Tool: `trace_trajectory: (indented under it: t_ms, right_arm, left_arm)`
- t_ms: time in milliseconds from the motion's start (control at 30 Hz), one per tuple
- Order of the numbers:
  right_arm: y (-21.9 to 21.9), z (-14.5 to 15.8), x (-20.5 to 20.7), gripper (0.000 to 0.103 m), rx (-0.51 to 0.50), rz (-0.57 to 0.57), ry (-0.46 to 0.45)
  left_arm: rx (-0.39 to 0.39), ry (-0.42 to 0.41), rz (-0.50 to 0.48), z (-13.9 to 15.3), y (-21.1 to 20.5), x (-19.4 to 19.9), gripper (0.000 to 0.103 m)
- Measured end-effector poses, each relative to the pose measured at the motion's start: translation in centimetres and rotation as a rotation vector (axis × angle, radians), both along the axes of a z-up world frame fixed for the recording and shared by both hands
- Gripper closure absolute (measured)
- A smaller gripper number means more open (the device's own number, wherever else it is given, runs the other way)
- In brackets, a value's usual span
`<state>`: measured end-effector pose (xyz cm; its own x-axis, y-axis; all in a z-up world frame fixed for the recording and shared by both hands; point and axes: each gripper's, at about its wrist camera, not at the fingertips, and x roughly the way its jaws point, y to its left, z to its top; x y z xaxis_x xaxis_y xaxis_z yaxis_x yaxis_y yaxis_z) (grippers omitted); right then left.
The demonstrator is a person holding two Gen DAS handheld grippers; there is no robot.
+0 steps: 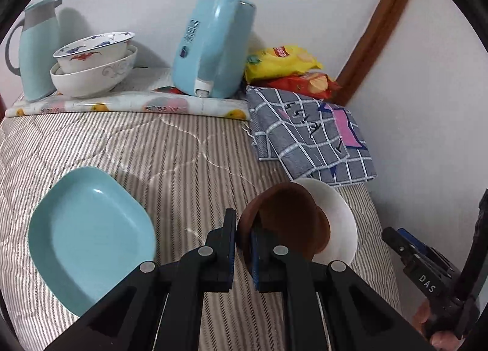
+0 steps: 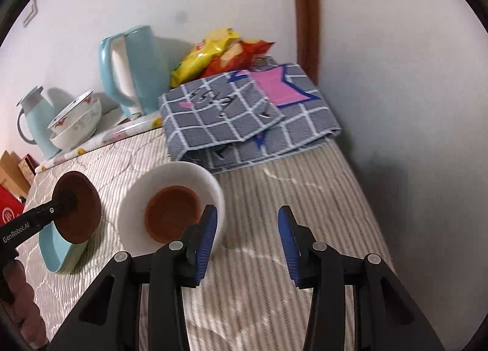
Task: Organize plates and bowls
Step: 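Carry the small terracotta bowl with the left tool over the larger terracotta bowl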
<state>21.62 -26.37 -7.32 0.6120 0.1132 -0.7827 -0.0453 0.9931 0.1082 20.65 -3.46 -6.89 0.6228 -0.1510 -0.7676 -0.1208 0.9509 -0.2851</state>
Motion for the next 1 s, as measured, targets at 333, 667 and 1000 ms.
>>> trace_trajectory:
  t_ms: [333, 667, 1000]
  right_arm:
    - [-4.6, -1.0, -1.6, 0.062, 0.011, -0.067, 0.012]
    - [-6.4, -1.7, -2.0, 0.062, 0.01, -0.084, 0.017]
    - [-6.2, -2.4, -1.5, 0.062, -0.001, -0.068, 0.034]
  left_arm:
    - [-0.02, 0.008, -0.026, -0.2, -2.3, 1.3, 0.094]
    - [-0.029, 0.029, -0.04, -1.1, -3.9, 3.1, 0.094]
    - [-0.044, 0.056, -0.062, -2.6, -5.3, 4.4, 0.094]
